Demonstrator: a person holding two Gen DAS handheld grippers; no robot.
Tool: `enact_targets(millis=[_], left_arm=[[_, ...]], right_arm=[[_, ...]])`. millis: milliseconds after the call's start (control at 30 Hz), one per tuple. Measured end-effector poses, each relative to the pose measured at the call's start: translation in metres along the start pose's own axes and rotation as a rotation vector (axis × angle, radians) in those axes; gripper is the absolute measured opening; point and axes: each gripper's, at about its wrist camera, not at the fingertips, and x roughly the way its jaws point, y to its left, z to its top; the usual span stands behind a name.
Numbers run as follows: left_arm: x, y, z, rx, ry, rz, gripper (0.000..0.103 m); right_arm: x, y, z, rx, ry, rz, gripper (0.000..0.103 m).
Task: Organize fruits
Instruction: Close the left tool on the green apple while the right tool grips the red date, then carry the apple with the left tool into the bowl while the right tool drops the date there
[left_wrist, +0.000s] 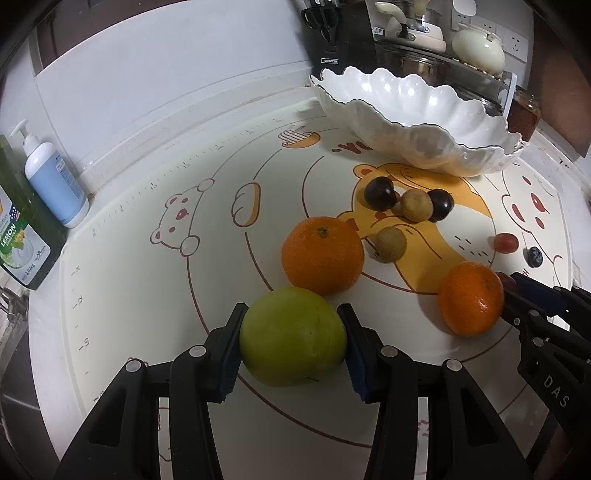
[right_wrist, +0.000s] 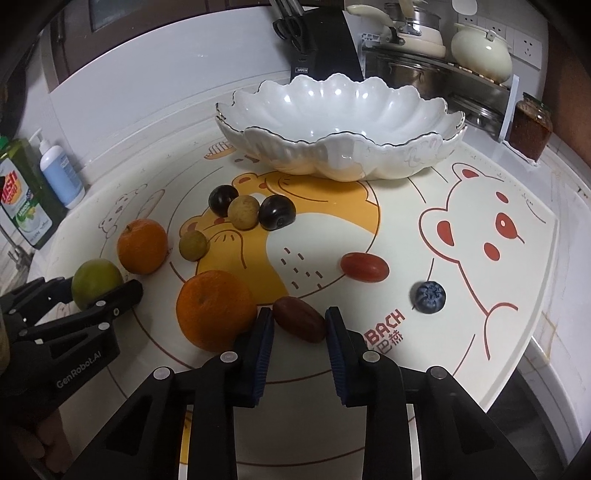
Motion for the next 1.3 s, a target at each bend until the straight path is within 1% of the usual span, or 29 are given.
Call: enact_targets(millis=[400, 600, 933, 1300], left_arm=[[-0.020, -0.004, 0.003, 0.007, -0.037, -0.009, 0.048], [-0.032, -0.010, 0.011, 0.015, -0.068, -0.022, 0.048], [-0.046, -0.029, 0.036, 0.044, -0.119, -0.058, 0.048], [-0.052, -0.047, 0.077, 0.080, -0.172, -0.090, 0.048]], right_arm=[[-0.018, -0.005, 0.001, 0.021, -0.040, 0.001, 0.030], [-0.029, -0.011, 0.004, 0.036, -0.068, 0.001, 0.030], [-0.047, -0.032, 0.022, 0.070, -0.129, -0.018, 0.030], [-0.058, -0.056, 0.061, 0.085, -0.199, -0.037, 0.030]])
